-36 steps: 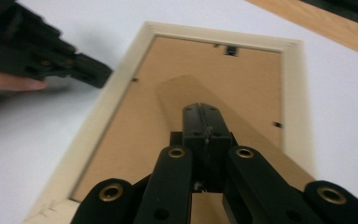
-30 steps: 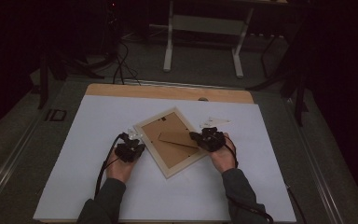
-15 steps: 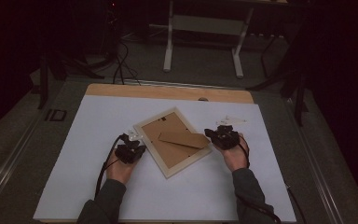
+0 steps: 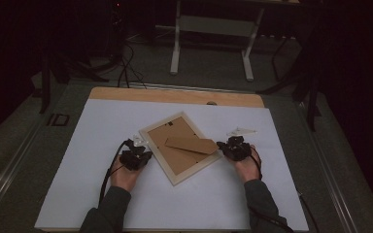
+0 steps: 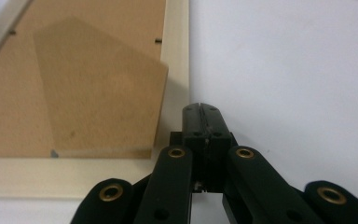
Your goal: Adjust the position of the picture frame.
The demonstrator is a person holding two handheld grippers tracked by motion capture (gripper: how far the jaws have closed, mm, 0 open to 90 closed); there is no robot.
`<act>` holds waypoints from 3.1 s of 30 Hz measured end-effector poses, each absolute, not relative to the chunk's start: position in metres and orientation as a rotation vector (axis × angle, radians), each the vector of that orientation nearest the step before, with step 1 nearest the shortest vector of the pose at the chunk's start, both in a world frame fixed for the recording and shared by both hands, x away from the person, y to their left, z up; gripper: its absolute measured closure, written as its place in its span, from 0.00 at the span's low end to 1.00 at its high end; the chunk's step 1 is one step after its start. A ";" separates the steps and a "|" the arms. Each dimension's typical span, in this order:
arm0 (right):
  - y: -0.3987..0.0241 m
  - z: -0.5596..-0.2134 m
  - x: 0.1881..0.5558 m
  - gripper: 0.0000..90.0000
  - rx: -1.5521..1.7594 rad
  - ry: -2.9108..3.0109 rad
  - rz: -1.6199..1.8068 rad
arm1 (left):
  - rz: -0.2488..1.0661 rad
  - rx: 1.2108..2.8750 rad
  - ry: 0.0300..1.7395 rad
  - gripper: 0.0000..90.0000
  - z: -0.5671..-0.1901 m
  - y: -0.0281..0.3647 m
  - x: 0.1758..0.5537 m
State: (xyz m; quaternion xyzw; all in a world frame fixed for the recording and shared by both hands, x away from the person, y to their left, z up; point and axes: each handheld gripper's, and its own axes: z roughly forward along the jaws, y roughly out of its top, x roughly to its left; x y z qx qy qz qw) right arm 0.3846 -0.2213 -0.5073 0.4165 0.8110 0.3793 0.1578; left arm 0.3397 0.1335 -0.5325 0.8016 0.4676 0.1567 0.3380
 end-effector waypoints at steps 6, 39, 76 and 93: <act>-0.221 -0.518 0.383 1.00 1.215 2.326 1.051 | 0.398 2.074 1.204 1.00 -0.534 0.135 0.335; -0.222 -0.529 0.375 1.00 1.219 2.392 1.027 | 0.378 2.110 1.190 1.00 -0.532 0.128 0.339; -0.214 -0.529 0.341 1.00 1.146 2.423 1.120 | 0.331 2.111 1.191 1.00 -0.531 0.138 0.350; -0.200 -0.529 0.328 1.00 1.065 2.475 1.120 | 0.303 2.061 1.209 1.00 -0.530 0.153 0.348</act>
